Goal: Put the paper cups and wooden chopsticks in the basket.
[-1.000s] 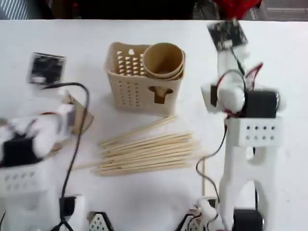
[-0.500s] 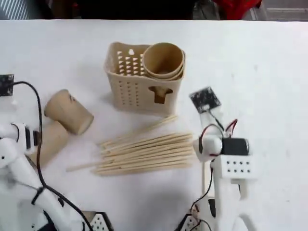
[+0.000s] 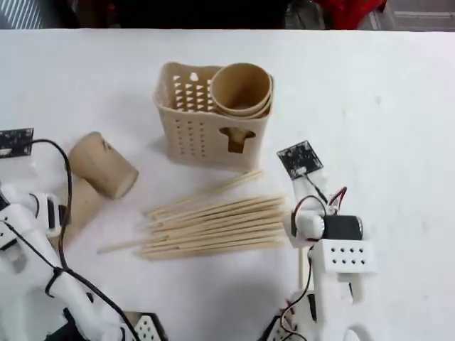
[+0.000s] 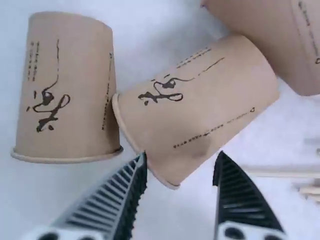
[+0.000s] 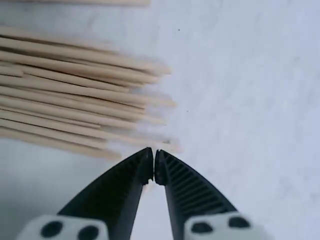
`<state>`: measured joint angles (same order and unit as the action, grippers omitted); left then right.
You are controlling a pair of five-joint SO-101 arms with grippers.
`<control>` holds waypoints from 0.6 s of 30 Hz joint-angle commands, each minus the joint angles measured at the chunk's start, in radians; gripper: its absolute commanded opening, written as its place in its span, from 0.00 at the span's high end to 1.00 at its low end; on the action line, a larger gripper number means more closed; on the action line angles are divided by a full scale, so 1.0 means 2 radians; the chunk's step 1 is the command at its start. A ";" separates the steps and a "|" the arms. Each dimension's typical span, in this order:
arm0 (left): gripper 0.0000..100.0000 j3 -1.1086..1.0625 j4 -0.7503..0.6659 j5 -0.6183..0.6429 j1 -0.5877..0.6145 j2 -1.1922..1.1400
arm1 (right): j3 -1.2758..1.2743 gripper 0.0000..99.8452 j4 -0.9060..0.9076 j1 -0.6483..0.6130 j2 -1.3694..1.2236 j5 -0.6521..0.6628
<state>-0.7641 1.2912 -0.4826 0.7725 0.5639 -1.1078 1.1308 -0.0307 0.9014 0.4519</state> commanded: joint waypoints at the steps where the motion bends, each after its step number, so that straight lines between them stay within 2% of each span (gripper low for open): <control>1: 0.77 0.008 -0.007 -0.006 0.020 -0.005 | 0.001 0.98 -0.009 -0.003 0.007 0.004; 7: 0.77 0.028 0.038 -0.007 0.029 -0.005 | 0.001 0.98 -0.009 -0.003 0.006 0.004; 14: 0.77 0.008 0.041 -0.007 0.030 -0.005 | 0.000 0.98 -0.009 -0.003 0.005 0.004; 18: 0.77 0.041 0.063 -0.007 0.025 -0.005 | 0.000 0.98 -0.009 -0.003 0.004 0.004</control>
<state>-0.7411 1.3633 -0.4918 0.8232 0.5531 -1.1124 1.1308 -0.0307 0.9014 0.4519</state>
